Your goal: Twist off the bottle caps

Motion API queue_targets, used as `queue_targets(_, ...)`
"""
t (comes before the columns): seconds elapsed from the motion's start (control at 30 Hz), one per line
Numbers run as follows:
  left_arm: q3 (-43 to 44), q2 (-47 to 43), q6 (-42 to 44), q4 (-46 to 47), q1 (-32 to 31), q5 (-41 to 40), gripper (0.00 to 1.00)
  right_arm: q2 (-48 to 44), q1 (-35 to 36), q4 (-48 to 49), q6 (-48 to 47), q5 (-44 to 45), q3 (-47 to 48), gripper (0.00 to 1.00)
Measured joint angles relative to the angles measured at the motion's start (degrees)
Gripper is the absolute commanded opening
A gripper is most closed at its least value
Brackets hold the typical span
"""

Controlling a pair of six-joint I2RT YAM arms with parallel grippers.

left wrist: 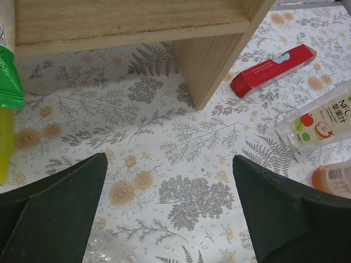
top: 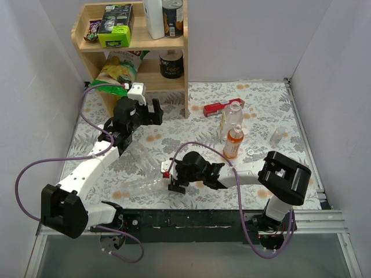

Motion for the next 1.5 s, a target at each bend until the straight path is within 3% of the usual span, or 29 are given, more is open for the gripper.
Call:
queue_targets(0.23,0.02,0.48,-0.44,-0.22,1.55,1.42,0.98,4.52,0.00,0.61,-2.69,-1.01,4.28,0.51)
queue_targets(0.43,0.02,1.07,-0.76,-0.20,2.08,3.65,0.98,5.11,0.00,0.55,-4.42,-1.49,4.61,0.35)
queue_targets(0.6,0.02,1.66,-0.90,-0.35,2.08,5.88,0.98,4.52,0.00,0.15,-5.55,-1.42,3.54,0.33)
queue_targets(0.93,0.15,1.92,-0.92,-0.46,2.08,9.70,0.98,-3.15,0.37,-5.11,-5.49,-0.48,-0.52,0.02)
queue_targets(1.2,0.66,1.77,-1.44,-0.57,2.10,19.21,0.98,-19.34,0.44,-15.34,-3.72,3.52,-2.62,0.01)
queue_targets(1.5,-1.90,-6.36,-2.38,-2.16,2.12,45.38,0.98,-27.04,0.48,-31.04,-2.78,9.40,-2.23,0.01)
